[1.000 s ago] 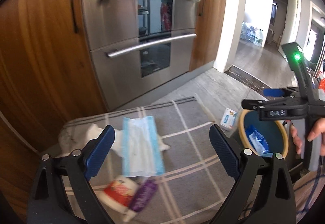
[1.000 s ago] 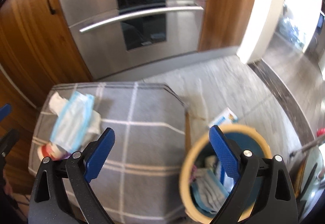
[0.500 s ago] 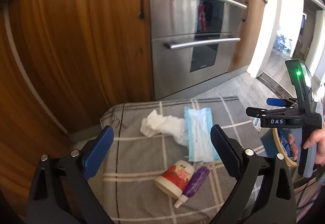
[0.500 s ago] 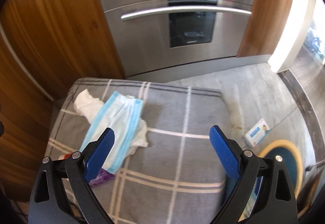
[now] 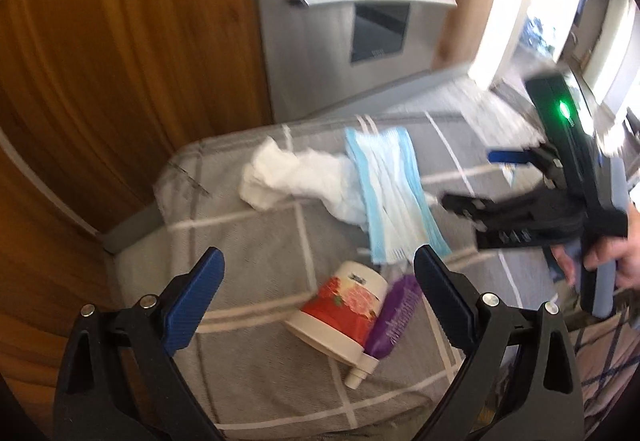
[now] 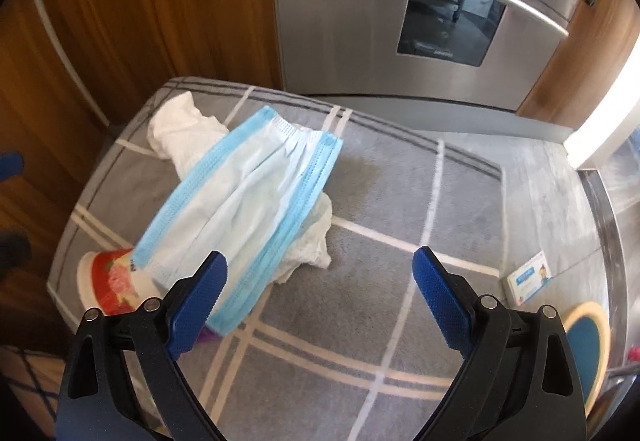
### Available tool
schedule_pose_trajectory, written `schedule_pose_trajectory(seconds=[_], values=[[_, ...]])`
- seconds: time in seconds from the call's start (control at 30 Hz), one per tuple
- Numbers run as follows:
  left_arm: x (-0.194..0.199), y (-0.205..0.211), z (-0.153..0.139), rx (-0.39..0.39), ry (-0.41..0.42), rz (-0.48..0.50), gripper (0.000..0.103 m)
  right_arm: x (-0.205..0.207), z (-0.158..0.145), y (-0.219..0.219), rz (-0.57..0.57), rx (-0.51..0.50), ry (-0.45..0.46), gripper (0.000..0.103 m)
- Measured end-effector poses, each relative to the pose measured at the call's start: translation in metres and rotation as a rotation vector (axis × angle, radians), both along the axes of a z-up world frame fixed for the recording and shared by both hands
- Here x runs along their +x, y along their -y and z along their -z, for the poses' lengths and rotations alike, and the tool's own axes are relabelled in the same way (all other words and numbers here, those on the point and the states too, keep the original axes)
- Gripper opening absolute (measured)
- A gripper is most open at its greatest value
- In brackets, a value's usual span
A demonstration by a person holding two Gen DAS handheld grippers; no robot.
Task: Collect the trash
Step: 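Grasp the red-and-white paper cup with the left gripper while the right gripper grasps a blue mask, then carry cup and mask over the teal bin and open both grippers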
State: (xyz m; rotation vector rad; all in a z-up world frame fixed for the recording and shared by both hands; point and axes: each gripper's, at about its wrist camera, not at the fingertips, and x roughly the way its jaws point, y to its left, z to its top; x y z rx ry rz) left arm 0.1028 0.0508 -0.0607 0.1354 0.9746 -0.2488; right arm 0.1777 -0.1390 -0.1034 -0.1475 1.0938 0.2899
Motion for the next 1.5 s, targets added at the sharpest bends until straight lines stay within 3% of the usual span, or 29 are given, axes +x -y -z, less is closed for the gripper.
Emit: schedule_pose_trajectory(seconds=[0.27, 0.4, 0.5, 0.57, 0.73, 0.93, 1.27, 1.5], values=[[0.002, 0.023, 0.043, 0.025, -0.122, 0.061, 0.091, 0.039, 0.029, 0.002, 0.028, 0.081, -0.04, 0.071], [0.007, 0.029, 0.073, 0.079, -0.2, 0.073, 0.083, 0.055, 0.039, 0.004, 0.043, 0.163, -0.07, 0.062], [0.01, 0.027, 0.09, 0.113, -0.232, 0.072, 0.077, 0.062, 0.044, 0.002, 0.046, 0.222, -0.099, 0.045], [0.012, 0.023, 0.099, 0.127, -0.253, 0.056, 0.074, 0.064, 0.045, -0.002, 0.034, 0.232, -0.102, 0.029], [0.019, 0.008, 0.098, 0.05, -0.272, -0.011, 0.067, 0.06, 0.039, -0.009, -0.001, 0.21, -0.058, 0.003], [0.019, 0.0, 0.088, 0.041, -0.255, -0.041, 0.064, 0.051, 0.012, -0.001, -0.009, 0.181, 0.022, 0.003], [0.013, 0.012, 0.039, 0.011, -0.13, -0.064, 0.064, 0.015, -0.058, 0.034, 0.023, 0.156, 0.155, 0.002], [0.01, 0.058, 0.003, -0.011, -0.033, 0.025, 0.064, -0.026, -0.118, 0.1, 0.17, 0.179, 0.272, 0.002]])
